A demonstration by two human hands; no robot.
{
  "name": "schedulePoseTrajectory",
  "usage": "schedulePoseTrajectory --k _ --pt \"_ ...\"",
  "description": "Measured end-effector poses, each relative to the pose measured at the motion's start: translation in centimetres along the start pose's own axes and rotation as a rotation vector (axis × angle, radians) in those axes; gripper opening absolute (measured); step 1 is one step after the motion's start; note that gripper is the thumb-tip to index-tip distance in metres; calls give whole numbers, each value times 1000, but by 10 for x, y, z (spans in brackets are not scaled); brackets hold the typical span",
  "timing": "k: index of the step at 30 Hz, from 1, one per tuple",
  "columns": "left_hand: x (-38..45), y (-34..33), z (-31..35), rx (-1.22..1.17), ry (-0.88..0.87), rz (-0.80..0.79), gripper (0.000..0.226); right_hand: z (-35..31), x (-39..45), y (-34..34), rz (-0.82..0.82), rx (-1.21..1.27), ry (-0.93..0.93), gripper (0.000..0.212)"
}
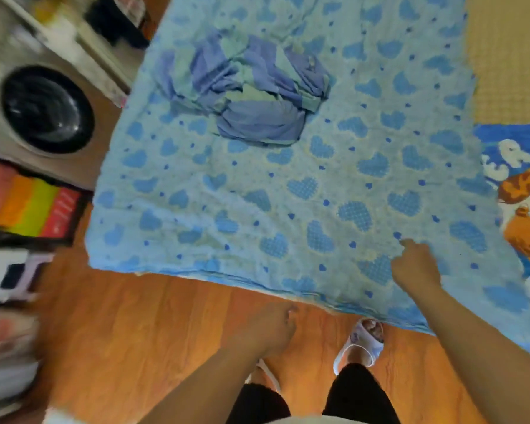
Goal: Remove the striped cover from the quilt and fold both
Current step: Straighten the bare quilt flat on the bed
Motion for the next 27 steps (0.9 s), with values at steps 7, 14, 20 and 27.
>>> schedulePoseTrajectory --k 7,14,20,27 --pt "-70 81 -248 -296 297 138 43 -238 -129 -163 -402 -222 392 35" --pt "-127 192 -463 -584 370 294 35 -358 -225 -282 -464 90 1 29" --pt "-93 332 -517 -557 215 360 16 -442 -260 -336 -533 567 -369 18" --pt "5 423 -583 -377 188 169 19 -554 -228 -434 -477 1117 -763 27"
Point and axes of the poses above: each hand's wrist, its own x-axis towards the middle knuckle, its own y-axis out of the back of the hand, z = x × y, the point moved 3 cm from there along x, towards the middle knuckle, and after that the axes turned 2 degrees about -x, right-handed, at the moved point
